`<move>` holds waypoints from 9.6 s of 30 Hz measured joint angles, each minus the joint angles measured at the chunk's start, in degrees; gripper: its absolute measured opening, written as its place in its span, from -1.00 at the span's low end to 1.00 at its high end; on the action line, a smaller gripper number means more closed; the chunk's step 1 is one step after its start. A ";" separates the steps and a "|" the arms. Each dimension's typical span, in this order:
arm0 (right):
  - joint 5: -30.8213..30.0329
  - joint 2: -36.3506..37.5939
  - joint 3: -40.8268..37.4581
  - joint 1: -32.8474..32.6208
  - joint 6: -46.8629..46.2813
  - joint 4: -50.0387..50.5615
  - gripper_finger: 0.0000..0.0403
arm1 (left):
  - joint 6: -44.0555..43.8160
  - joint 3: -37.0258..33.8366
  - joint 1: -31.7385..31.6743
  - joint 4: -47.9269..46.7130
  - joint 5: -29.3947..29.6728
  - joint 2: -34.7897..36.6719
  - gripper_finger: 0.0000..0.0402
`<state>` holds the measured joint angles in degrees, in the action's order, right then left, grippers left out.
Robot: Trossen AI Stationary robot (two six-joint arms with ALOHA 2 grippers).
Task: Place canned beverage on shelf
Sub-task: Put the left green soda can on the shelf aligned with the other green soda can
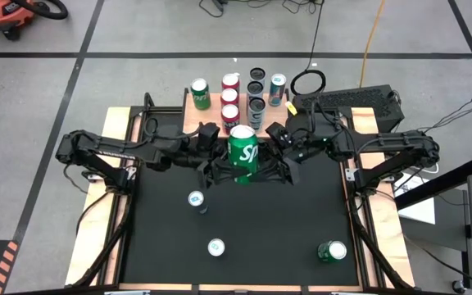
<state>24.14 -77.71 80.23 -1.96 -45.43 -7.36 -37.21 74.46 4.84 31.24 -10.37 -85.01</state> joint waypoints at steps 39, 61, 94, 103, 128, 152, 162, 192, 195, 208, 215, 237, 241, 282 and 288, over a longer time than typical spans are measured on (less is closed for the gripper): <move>9.67 5.31 0.03 6.14 7.60 -0.66 0.98 | -3.04 -0.09 5.42 4.34 -4.18 -2.38 0.50; 13.65 2.75 0.07 5.60 4.11 -2.49 0.97 | -10.54 -0.09 3.36 -0.50 -6.06 -3.54 0.50; 11.65 1.74 0.04 5.64 2.42 3.82 0.47 | -20.96 0.00 0.96 -7.48 -7.79 -3.48 0.50; 12.00 1.36 0.09 5.65 2.20 3.78 0.39 | -21.04 0.00 0.96 -7.85 -7.88 -3.43 0.50; 7.06 6.83 0.07 8.31 1.09 13.45 0.39 | -23.00 -0.02 -1.59 -7.87 -2.07 -3.21 0.96; -11.83 13.73 0.07 8.61 2.82 28.99 0.39 | 1.40 6.76 -2.88 -27.63 19.47 4.17 0.96; -21.05 13.46 0.07 8.66 2.73 34.51 0.39 | 7.81 10.32 1.99 -38.19 34.47 2.37 0.96; -22.36 8.60 0.09 8.59 0.88 41.41 0.40 | 3.87 10.36 1.70 -38.28 36.19 -8.94 0.96; -22.35 7.92 0.09 8.59 0.45 41.08 0.40 | 4.99 10.36 1.31 -38.32 35.86 -8.94 0.96; -20.95 6.48 0.09 8.43 -0.40 40.12 0.41 | 0.08 10.29 -2.46 -38.29 23.01 -12.16 0.99; -21.09 6.49 0.09 8.22 -0.15 40.60 0.41 | -0.06 10.29 -3.34 -38.14 22.25 -12.20 0.88; -14.84 9.26 0.10 9.54 0.77 40.21 0.65 | -1.27 10.29 -3.28 -31.46 15.74 -12.20 0.46; -10.51 11.07 0.18 10.50 1.60 38.42 0.69 | -0.99 10.29 -3.27 -26.51 13.39 -12.20 0.46; -4.34 14.69 0.09 7.45 22.14 31.51 0.97 | 14.16 10.32 -2.56 4.39 15.23 -12.13 0.46; -4.32 13.40 0.09 7.45 21.13 28.07 0.96 | 14.18 10.32 -2.58 4.04 15.36 -12.13 0.46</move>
<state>19.81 -64.31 80.31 5.50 -24.30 20.71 -23.03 84.77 2.26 35.29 4.99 -97.14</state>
